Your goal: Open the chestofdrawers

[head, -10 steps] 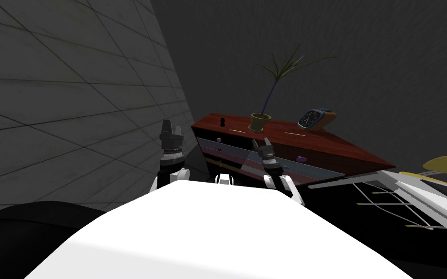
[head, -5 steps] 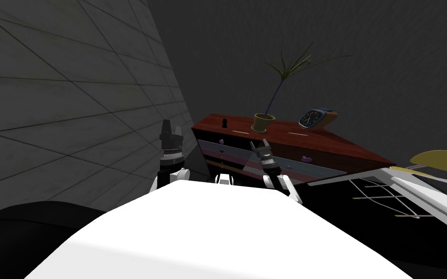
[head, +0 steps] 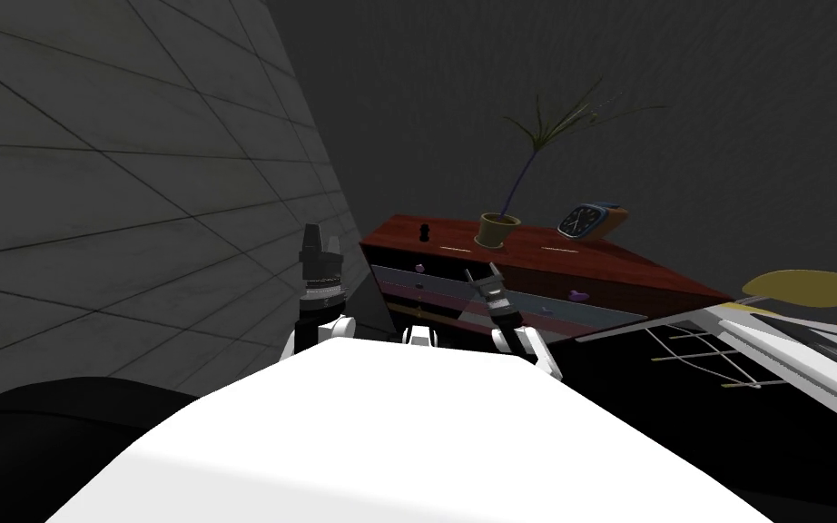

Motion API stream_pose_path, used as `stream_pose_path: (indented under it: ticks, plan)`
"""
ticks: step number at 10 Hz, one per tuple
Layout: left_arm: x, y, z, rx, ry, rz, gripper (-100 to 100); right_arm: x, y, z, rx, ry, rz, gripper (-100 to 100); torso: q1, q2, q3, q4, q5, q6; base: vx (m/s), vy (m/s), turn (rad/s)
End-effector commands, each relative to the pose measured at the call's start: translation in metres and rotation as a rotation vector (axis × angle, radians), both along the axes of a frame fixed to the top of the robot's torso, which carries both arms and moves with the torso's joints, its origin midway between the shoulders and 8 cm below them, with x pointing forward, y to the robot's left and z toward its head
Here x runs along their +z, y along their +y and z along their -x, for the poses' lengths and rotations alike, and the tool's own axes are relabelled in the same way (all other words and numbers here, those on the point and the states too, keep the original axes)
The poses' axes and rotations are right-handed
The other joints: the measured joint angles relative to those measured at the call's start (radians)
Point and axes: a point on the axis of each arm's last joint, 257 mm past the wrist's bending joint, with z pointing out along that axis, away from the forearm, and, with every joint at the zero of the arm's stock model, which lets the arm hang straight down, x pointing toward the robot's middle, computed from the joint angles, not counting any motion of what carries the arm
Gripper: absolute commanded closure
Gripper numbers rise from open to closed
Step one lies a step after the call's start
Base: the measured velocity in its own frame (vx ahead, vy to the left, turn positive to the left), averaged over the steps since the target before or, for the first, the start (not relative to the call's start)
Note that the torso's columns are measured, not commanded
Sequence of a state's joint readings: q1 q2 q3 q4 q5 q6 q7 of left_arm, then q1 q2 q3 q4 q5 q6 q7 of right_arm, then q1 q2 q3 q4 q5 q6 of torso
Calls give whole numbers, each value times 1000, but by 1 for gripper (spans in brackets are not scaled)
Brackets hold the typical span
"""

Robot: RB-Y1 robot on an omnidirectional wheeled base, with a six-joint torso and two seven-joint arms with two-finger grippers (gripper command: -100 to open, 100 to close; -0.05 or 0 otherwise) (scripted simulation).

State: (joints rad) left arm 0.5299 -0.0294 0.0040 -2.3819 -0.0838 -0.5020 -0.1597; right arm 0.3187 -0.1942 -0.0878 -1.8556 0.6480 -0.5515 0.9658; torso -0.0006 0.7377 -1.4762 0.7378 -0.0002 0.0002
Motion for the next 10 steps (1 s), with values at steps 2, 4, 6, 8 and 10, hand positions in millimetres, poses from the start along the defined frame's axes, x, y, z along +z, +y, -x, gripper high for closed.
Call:
stream_pose_path:
  ticks: [2, 4, 6, 8, 10]
  plan:
    - [0, 0, 0, 0, 0, 0, 0, -17, 1, -6, -31, 7, 108, -100, 0, -1, 0, 0, 0, 0, 60, 111, -84]
    - [0, 0, 0, 0, 0, 0, 0, -29, 1, -9, -47, 14, 173, -100, 2, 0, 0, 0, 1, 0, 43, 127, -80]
    - [0, 0, 0, 0, 0, 0, 0, -41, 1, -12, -62, 21, 236, -100, 1, 2, 1, 1, 0, 0, 18, 125, -86]
    - [0, 0, 0, 0, 0, 0, 0, -53, 2, -14, -75, 28, 298, -100, -1, 0, 0, 0, 0, 0, 29, 98, -84]
    - [0, 0, 0, 0, 0, 0, 0, -64, 2, -17, -86, 35, 358, -100, 1, -1, 0, 0, 0, 0, 29, 109, -84]
